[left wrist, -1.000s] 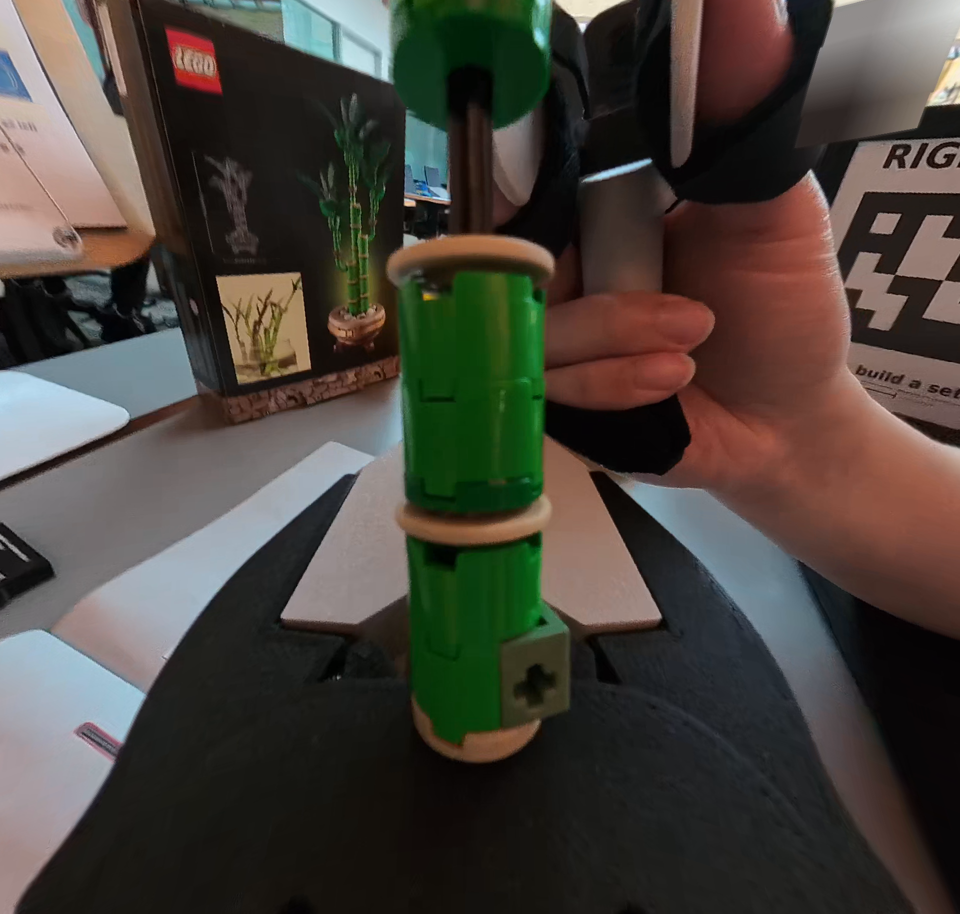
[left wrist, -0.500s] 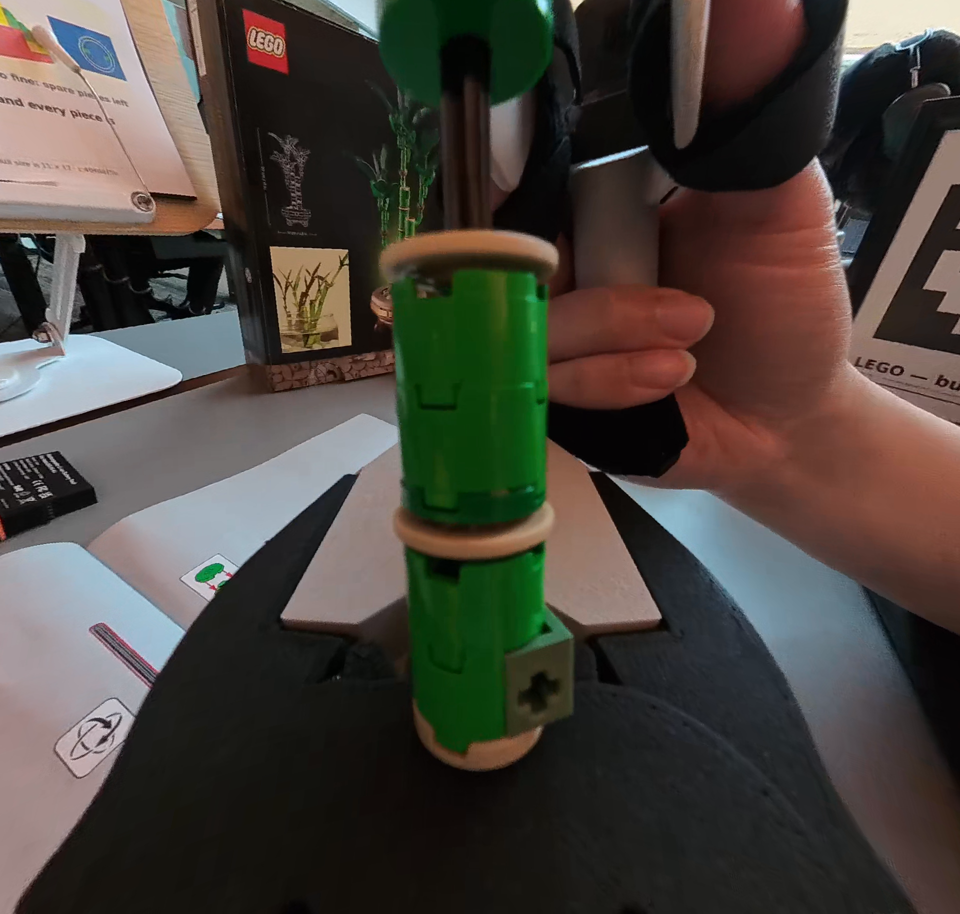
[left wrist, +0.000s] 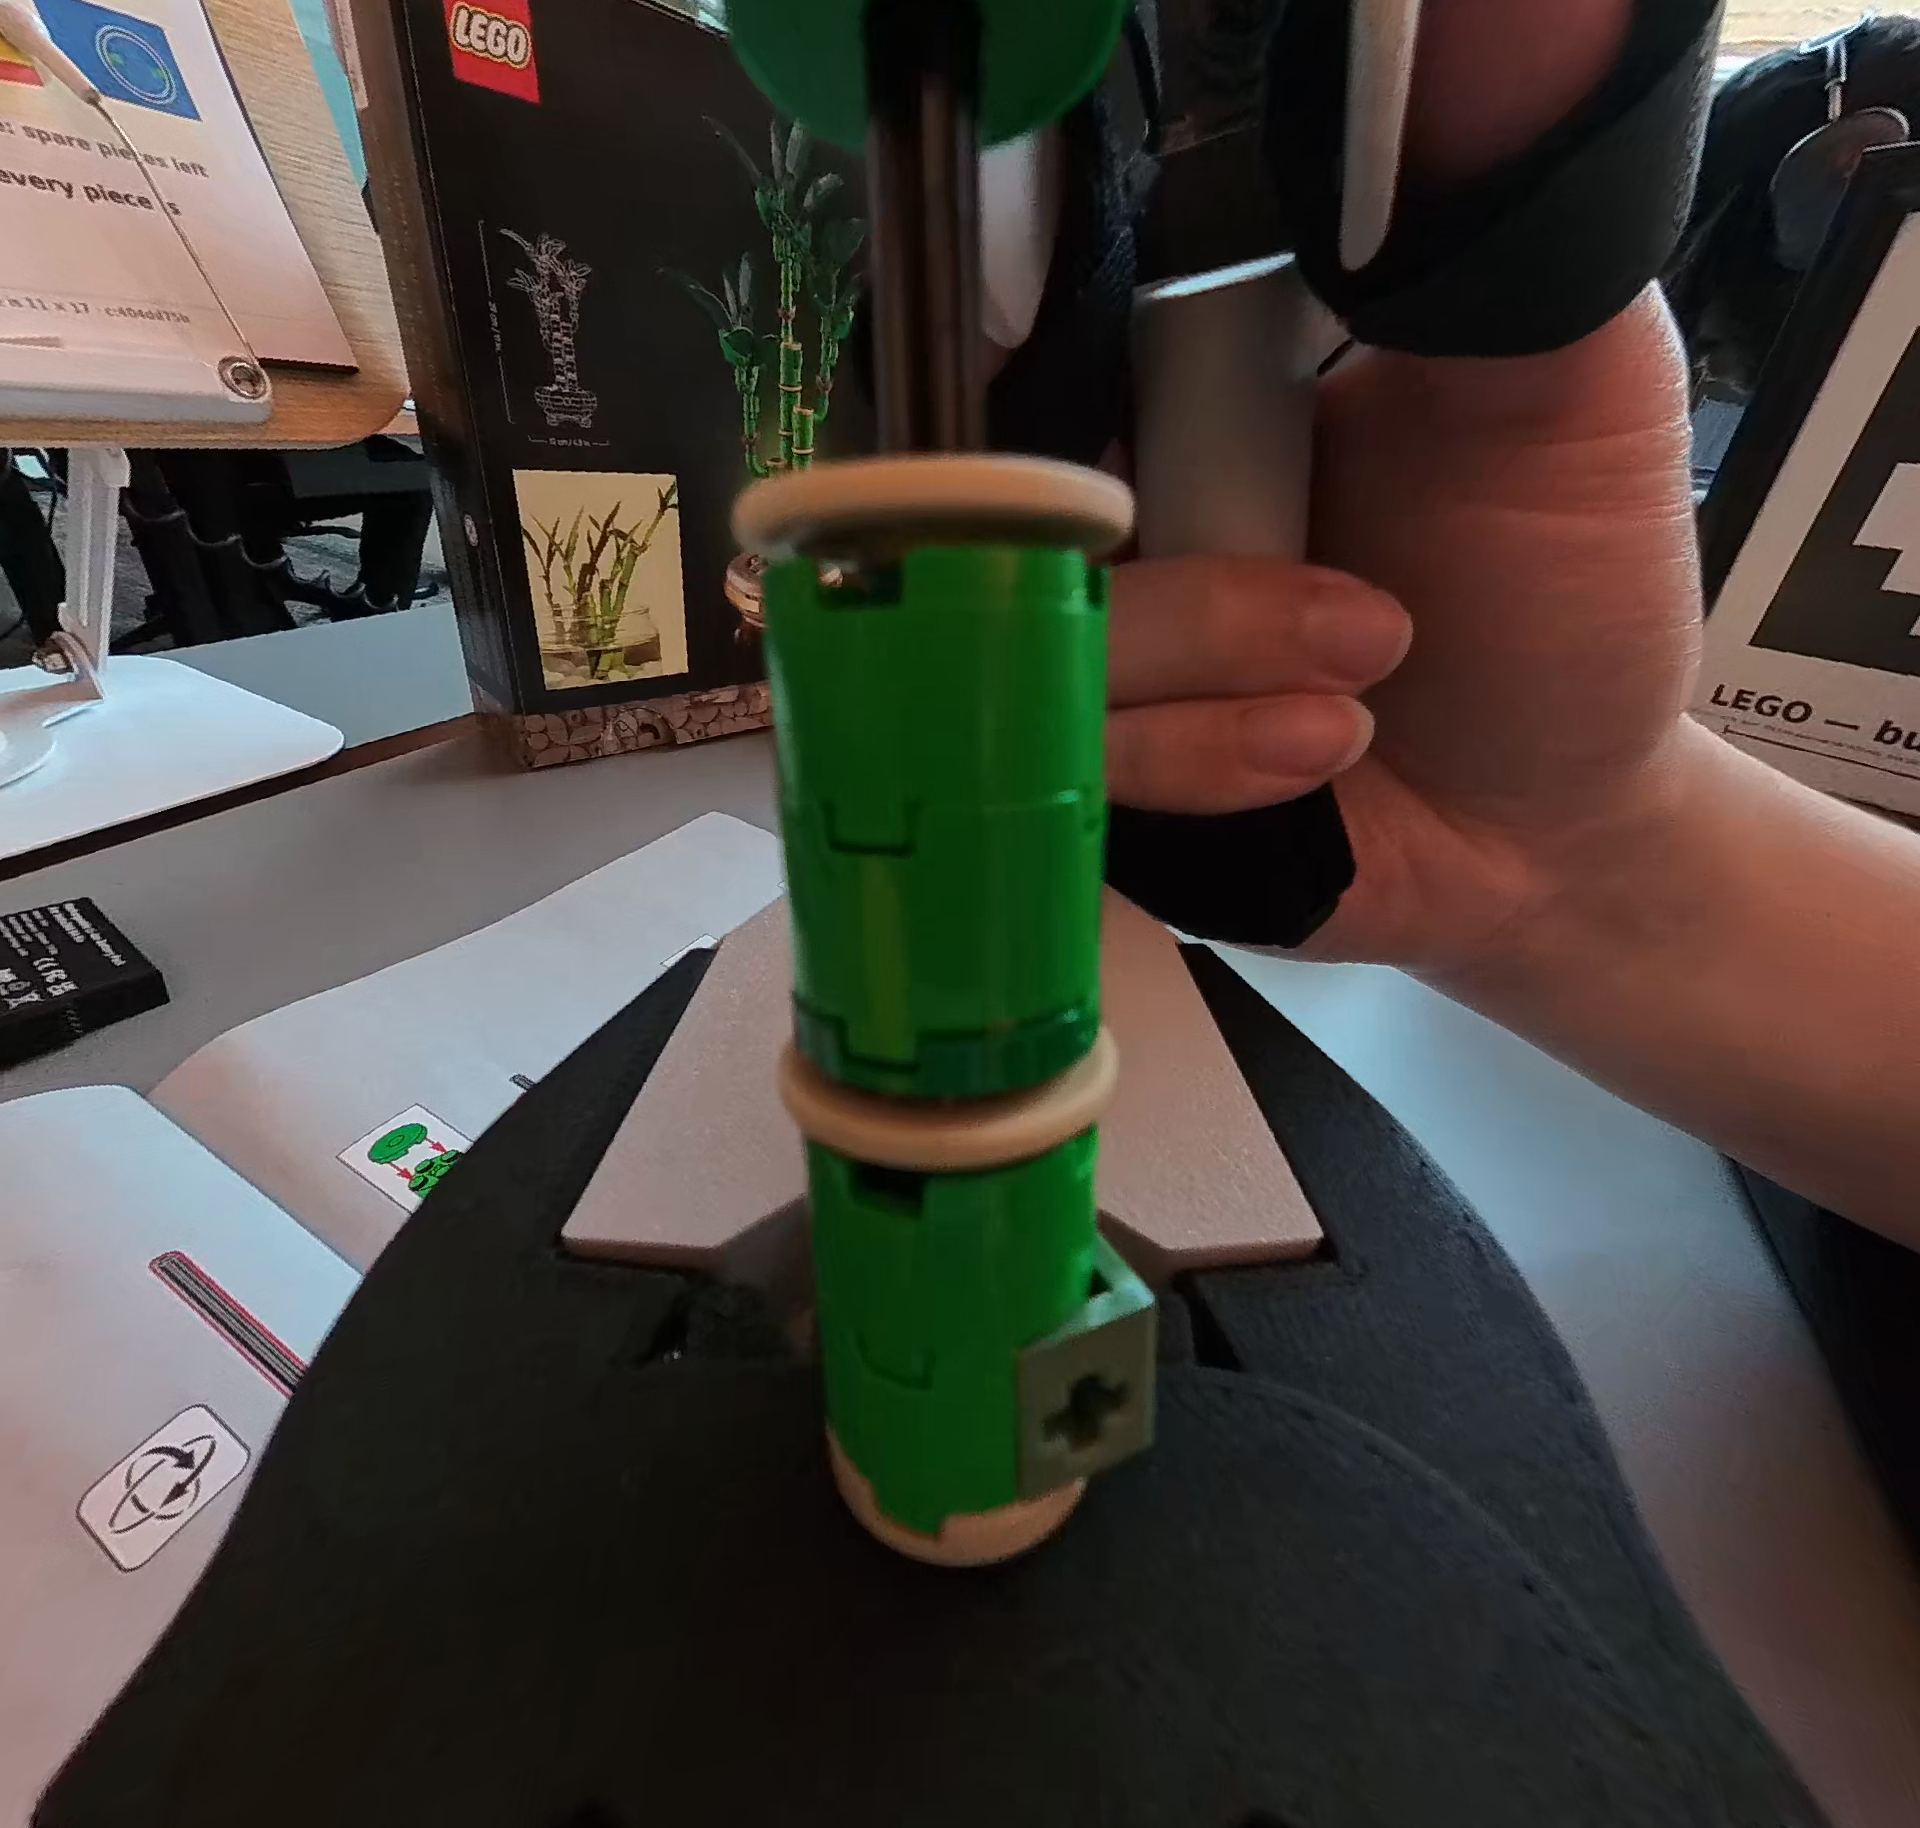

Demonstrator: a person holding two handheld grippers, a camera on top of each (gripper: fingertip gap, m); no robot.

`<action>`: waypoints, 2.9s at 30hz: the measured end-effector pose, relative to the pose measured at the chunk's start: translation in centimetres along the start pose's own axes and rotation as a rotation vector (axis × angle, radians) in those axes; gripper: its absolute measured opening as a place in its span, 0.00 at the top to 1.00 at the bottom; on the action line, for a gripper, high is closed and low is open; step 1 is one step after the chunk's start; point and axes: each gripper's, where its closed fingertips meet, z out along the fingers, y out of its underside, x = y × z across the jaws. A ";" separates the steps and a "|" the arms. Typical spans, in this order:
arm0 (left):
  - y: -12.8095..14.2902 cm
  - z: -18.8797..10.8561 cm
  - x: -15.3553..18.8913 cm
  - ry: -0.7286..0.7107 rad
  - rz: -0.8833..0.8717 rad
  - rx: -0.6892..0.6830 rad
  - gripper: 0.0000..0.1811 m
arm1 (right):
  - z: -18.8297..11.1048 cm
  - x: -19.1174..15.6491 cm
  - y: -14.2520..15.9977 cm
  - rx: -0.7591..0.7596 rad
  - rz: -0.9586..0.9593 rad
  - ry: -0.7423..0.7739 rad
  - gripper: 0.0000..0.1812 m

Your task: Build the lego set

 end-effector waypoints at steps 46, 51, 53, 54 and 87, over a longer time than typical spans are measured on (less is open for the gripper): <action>2.1 1.0 3.2 0.199 0.035 -0.155 1.00 | -0.4 -2.0 0.3 -0.345 -0.174 -0.003 0.92; 2.2 1.0 3.1 0.192 0.027 -0.161 1.00 | -0.6 -1.8 0.3 -0.358 -0.172 0.013 0.92; 2.3 1.1 3.2 0.197 0.033 -0.168 1.00 | -0.6 -1.7 0.3 -0.374 -0.177 0.025 0.92; 2.4 1.1 3.3 0.200 0.036 -0.175 1.00 | -0.6 -1.7 0.4 -0.381 -0.187 0.028 0.92; 2.5 1.1 3.5 0.217 0.034 -0.183 1.00 | -0.8 -2.6 1.0 -0.472 -0.207 0.012 0.91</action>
